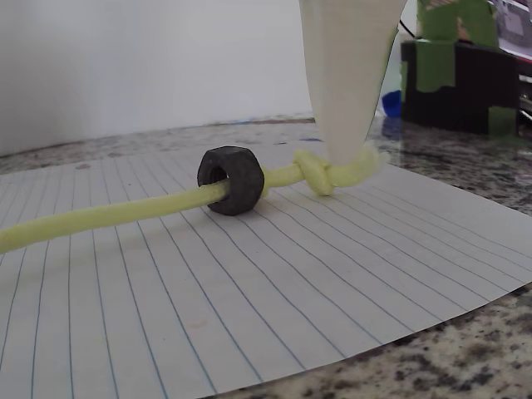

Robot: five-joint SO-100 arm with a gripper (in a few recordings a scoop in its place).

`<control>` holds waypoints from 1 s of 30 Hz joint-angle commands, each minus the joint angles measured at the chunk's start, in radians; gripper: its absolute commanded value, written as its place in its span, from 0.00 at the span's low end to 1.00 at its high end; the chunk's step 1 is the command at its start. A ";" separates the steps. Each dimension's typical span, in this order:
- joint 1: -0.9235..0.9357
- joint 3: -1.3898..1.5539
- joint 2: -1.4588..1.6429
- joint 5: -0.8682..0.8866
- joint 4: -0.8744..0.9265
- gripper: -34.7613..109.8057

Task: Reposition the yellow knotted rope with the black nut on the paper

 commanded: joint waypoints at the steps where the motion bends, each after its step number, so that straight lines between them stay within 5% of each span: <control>1: -0.015 -0.041 -0.009 -0.006 -0.014 0.48; 30: -0.037 -0.140 -0.130 -0.008 0.038 0.48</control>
